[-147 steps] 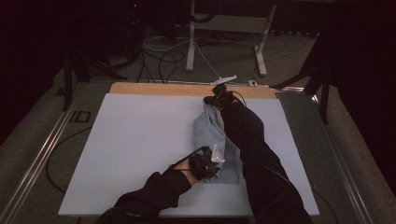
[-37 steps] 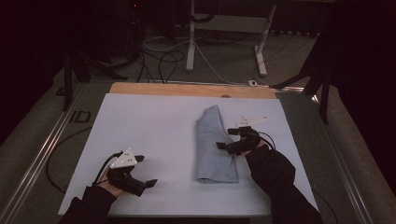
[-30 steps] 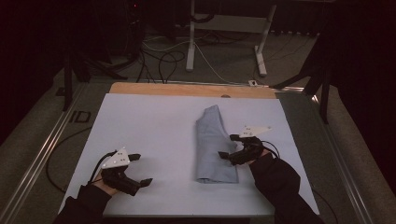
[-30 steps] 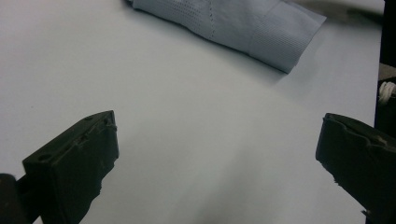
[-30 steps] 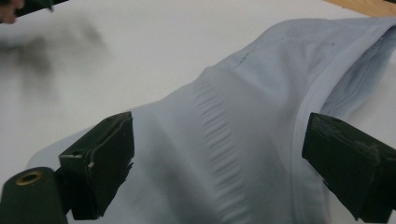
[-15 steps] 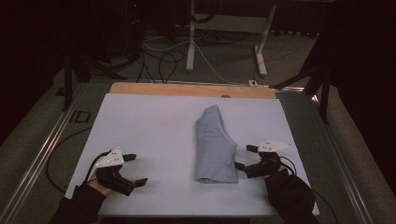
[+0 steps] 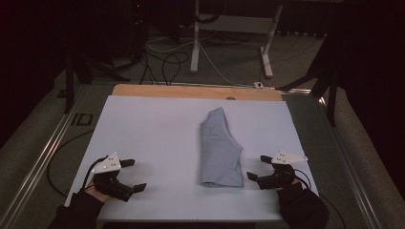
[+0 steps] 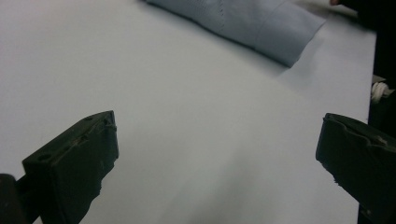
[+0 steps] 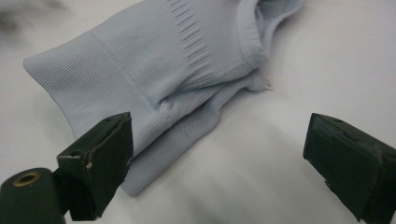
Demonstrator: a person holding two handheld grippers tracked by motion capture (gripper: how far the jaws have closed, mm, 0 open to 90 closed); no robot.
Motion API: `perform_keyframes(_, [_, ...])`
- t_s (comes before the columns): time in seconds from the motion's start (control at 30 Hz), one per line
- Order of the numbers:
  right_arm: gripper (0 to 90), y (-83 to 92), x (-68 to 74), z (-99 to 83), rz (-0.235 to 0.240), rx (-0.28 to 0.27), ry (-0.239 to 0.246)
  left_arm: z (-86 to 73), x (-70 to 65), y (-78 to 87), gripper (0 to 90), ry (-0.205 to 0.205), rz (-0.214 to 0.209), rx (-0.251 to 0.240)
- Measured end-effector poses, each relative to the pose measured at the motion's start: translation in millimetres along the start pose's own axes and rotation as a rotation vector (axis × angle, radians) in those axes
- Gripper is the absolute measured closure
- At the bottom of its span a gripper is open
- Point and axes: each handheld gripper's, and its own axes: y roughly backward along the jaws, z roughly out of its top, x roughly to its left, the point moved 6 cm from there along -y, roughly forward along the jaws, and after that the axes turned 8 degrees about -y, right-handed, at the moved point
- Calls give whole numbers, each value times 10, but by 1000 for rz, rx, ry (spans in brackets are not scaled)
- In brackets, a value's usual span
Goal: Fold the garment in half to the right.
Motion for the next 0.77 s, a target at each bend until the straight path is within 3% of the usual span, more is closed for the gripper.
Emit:
perform_keyframes(0.13, [87,55,-12,-42,-24,-10,-26,-42,7,18,3,8,9,3])
perform_keyframes(0.3, [87,80,9,-111,-55,7,-18,-88,27,55,3,21,26,-10])
perform_keyframes(0.77, [88,72,-16,-136,-52,3,-31,-115,40,69,3,28,43,-32])
